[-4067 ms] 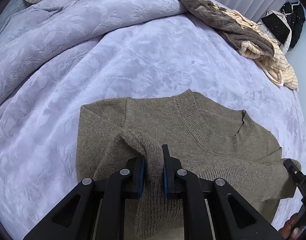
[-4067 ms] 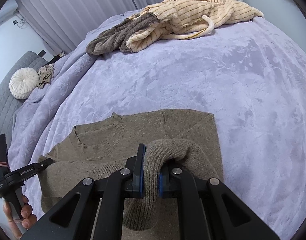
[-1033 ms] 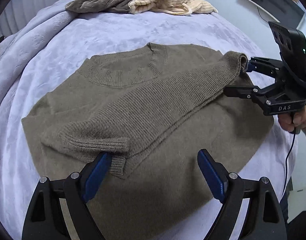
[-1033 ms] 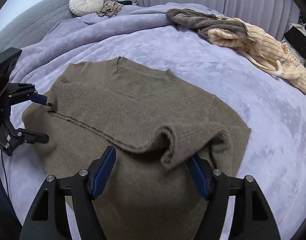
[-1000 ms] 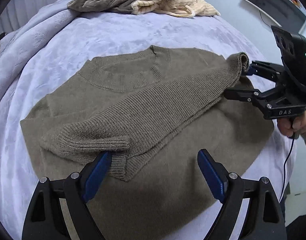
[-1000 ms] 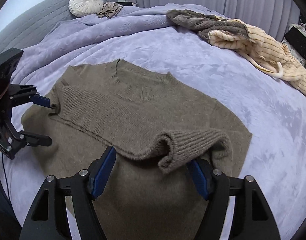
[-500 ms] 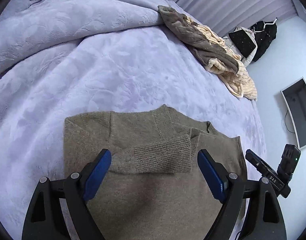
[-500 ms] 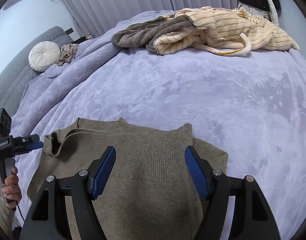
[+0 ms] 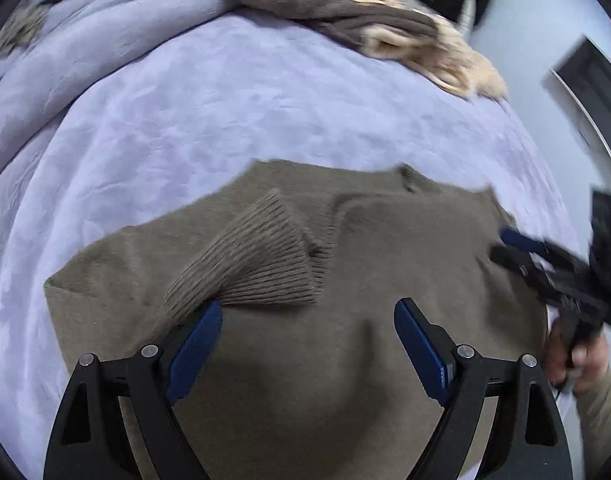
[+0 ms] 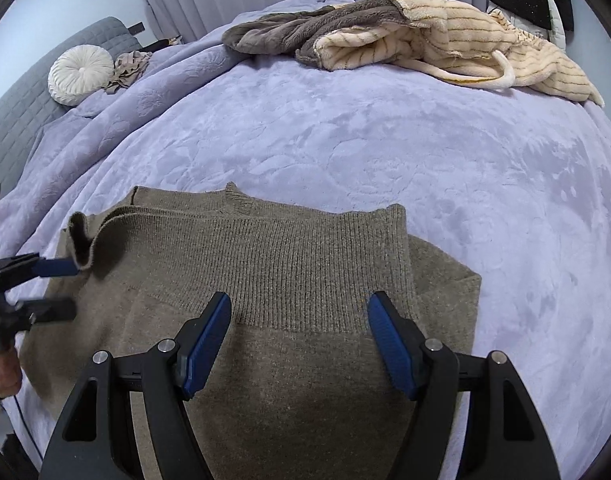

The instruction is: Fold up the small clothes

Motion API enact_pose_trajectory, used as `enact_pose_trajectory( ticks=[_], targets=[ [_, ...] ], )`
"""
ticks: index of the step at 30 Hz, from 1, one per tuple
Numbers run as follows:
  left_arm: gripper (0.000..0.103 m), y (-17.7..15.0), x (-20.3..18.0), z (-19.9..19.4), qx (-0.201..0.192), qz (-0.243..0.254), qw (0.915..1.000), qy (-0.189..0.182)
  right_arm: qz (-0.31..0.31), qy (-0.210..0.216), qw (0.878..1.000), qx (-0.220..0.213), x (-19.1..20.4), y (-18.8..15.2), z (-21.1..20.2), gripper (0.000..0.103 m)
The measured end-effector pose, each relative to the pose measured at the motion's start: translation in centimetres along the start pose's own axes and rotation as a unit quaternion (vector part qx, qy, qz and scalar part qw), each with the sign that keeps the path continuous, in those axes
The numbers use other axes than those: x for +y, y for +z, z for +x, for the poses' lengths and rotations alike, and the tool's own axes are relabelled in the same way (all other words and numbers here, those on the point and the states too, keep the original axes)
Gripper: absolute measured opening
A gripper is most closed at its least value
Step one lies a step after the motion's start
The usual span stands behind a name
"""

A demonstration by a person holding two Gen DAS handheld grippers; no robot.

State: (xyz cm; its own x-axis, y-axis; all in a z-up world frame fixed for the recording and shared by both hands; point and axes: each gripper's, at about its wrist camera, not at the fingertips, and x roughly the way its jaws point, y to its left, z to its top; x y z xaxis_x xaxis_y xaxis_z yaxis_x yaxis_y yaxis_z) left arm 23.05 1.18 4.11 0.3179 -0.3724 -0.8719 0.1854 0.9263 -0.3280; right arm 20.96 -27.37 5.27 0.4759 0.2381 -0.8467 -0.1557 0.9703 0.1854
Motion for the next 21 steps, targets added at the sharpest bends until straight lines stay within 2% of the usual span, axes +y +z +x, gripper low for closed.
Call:
enact_pose_trajectory(
  ticks=[1,2,3,5,8,11,13,15,18,21],
  targets=[
    [0.088,0.8,2.3,0.1,-0.003,-0.056,0.9981,-0.023,0.005,0.001,1.000,-0.001,-0.2,-0.1,0.0,0.075],
    [0.088,1.1,4.4,-0.1,-0.011,-0.106,0.9925,-0.060,0.008,0.002,1.000,-0.002,-0.3,-0.2,0.0,0.075],
    [0.088,1.1,5.7,-0.7,-0.020,-0.137,0.9869,-0.083,0.009,0.003,1.000,-0.002,-0.4,-0.2,-0.1,0.075],
    [0.088,0.6,6.9,-2.4,-0.042,-0.160,0.9811,-0.101,0.007,0.000,1.000,-0.001,-0.4,-0.4,-0.1,0.075],
    [0.088,-1.1,7.8,-5.5,-0.066,-0.161,0.9799,-0.096,0.004,-0.007,1.000,-0.003,-0.1,-0.5,-0.7,0.075],
    [0.088,-4.1,9.3,-8.4,-0.076,-0.152,0.9835,-0.062,0.000,-0.003,1.000,-0.020,0.7,-0.6,-2.6,0.075],
    [0.088,-6.0,10.6,-8.8,-0.068,-0.150,0.9856,-0.040,-0.007,0.003,0.999,-0.036,1.7,-0.7,-4.1,0.075],
    [0.088,-8.1,11.7,-8.3,-0.048,-0.149,0.9870,-0.034,-0.015,0.008,0.999,-0.043,3.0,-0.8,-5.1,0.075],
    [0.088,-11.1,12.5,-6.6,-0.018,-0.162,0.9836,-0.076,-0.029,0.016,0.998,-0.045,5.5,-1.0,-5.6,0.075],
    [0.088,-13.8,11.9,-6.3,-0.019,-0.163,0.9789,-0.121,-0.048,0.018,0.998,-0.039,8.2,-1.0,-5.4,0.075]
  ],
)
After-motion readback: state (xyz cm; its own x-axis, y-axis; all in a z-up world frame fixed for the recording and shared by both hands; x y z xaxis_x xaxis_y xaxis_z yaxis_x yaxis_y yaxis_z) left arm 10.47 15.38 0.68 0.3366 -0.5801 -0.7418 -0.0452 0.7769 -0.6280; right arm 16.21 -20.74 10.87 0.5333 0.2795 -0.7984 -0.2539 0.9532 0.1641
